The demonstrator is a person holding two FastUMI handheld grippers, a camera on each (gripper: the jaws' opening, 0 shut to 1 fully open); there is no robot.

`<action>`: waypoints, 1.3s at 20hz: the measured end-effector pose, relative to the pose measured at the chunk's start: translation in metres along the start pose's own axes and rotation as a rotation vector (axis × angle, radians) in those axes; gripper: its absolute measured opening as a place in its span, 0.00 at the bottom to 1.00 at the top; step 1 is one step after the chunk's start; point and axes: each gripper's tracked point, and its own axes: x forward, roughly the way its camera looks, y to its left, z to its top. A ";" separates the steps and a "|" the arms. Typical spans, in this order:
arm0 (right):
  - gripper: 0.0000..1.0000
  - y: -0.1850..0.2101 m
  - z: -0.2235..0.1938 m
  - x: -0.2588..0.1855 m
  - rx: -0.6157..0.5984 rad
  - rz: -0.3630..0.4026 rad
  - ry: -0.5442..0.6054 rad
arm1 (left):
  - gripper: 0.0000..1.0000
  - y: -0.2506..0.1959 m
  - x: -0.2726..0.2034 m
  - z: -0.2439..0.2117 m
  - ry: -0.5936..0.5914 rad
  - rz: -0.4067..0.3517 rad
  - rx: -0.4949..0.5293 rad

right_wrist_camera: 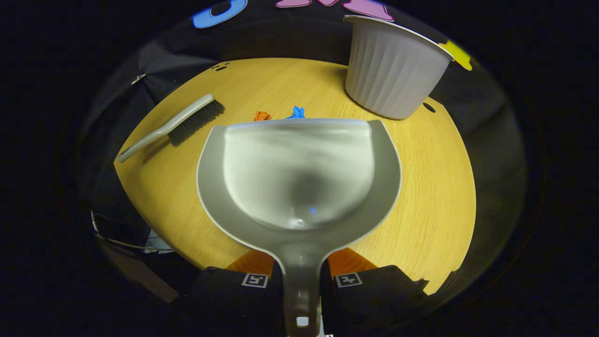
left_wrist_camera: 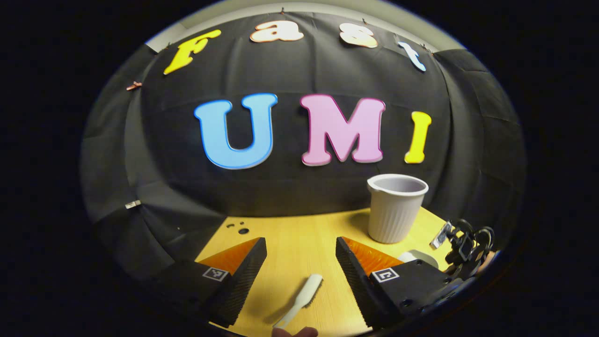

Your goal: Pick up the small broom and dustpan from the desktop, sweep the trash into the dustpan with the broom, and then empty the trash into the garbage bin.

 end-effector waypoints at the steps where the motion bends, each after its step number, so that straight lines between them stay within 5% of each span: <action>1: 0.37 -0.001 -0.002 -0.005 -0.003 -0.002 -0.002 | 0.95 -0.001 0.003 -0.014 0.044 -0.020 0.007; 13: 0.37 -0.007 -0.038 -0.026 0.065 -0.018 0.029 | 0.90 0.004 0.051 -0.181 0.597 -0.222 0.027; 26: 0.41 -0.014 -0.059 -0.036 0.125 -0.050 0.047 | 0.82 0.017 0.095 -0.290 0.887 -0.262 0.106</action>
